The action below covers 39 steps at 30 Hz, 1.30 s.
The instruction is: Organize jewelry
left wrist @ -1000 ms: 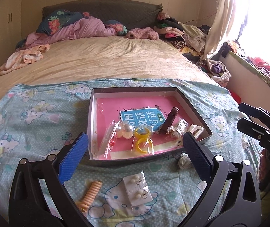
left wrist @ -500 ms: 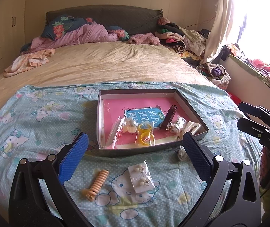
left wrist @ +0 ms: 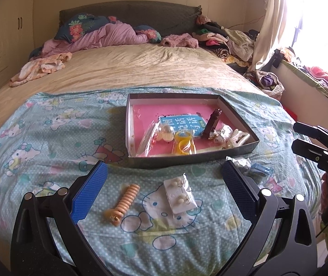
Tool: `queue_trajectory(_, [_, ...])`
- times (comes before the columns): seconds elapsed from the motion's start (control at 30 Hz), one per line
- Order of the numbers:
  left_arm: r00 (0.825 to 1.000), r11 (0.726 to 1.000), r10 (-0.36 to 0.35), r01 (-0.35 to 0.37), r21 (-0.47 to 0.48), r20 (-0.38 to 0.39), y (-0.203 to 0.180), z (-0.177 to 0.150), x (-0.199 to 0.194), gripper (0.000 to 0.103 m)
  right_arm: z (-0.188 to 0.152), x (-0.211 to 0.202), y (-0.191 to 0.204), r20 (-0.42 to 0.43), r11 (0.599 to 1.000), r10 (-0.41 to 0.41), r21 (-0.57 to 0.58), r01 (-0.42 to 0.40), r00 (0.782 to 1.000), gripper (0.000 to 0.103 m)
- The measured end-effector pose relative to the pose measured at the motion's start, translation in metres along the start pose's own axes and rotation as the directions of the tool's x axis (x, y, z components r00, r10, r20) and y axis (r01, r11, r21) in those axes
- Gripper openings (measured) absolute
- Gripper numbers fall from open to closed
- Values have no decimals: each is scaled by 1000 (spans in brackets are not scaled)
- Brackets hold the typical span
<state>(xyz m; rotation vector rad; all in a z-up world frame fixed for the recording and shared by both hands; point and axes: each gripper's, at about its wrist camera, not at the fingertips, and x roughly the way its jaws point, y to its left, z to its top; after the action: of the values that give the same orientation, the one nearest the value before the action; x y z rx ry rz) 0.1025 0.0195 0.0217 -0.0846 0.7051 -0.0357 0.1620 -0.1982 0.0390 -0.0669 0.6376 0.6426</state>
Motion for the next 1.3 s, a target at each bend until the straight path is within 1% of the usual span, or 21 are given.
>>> queue_trajectory(0.27, [998,999,36,-36,8,-45,6,-19,11,93,-12,6,-2,-33,1000,2,12,-1,999,98])
queue_trajectory(0.67, [993,999,38,-38,7,-110,9,-44,25,93,-27,18,-3,-80,1000,13,26,-11,997,98])
queue_trajectory(0.87, [991,999,42,-41,15,-128,8,-47,31,93,-35,25,-4,-103,999,14,36,-10,995,98])
queue_trajectory(1.07, [989,998,61,-59,18,-136,12,-50,37,93,-46,35,-11,-133,999,6,54,1,991,98])
queue_trajectory(1.3, [985,996,85,-84,15,-153,21,-53,47,93,-60,49,-24,-172,996,-21,79,35,985,98])
